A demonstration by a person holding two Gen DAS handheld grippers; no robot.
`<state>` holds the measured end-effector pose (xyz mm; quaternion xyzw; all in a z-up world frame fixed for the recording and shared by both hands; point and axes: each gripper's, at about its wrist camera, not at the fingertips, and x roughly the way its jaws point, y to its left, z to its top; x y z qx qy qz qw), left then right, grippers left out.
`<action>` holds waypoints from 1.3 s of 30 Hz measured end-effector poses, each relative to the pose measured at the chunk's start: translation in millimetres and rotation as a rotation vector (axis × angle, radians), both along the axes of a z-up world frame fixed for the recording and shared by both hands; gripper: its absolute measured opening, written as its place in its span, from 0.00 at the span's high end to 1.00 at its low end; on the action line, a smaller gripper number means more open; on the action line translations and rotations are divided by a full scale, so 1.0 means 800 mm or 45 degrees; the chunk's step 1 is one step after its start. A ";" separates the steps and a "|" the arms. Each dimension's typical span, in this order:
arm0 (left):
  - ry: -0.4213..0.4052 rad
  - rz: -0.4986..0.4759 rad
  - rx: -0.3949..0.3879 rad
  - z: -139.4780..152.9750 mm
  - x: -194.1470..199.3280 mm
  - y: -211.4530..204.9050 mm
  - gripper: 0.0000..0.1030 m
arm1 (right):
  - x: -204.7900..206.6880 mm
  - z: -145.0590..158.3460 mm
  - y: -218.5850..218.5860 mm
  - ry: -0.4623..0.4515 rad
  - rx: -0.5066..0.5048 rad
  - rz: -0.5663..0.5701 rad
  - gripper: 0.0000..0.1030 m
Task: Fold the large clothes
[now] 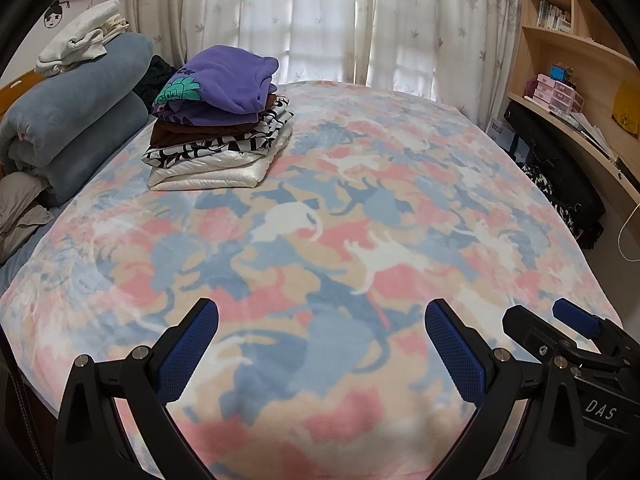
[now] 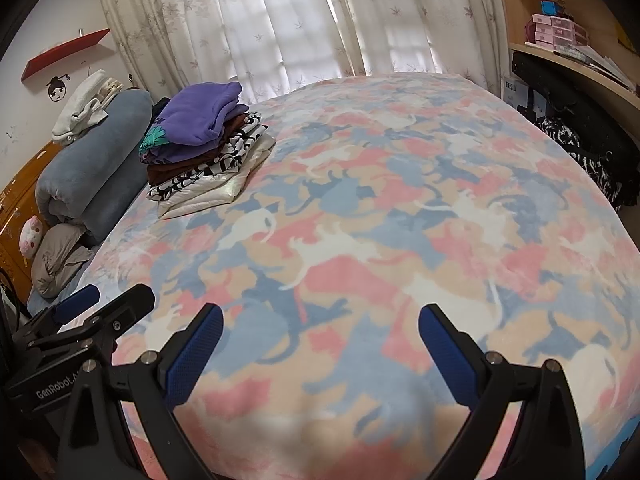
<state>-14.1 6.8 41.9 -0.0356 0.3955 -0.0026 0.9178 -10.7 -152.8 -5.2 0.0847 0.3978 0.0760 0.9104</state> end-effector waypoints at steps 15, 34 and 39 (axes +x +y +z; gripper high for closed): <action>0.022 -0.001 0.005 -0.010 0.008 0.005 0.01 | 0.008 -0.011 -0.001 0.021 0.004 -0.006 0.04; 0.041 -0.002 0.004 -0.022 0.017 0.017 0.01 | 0.014 -0.029 0.003 0.040 0.003 -0.003 0.04; 0.047 -0.005 0.006 -0.023 0.019 0.020 0.01 | 0.015 -0.031 0.005 0.049 0.002 -0.001 0.04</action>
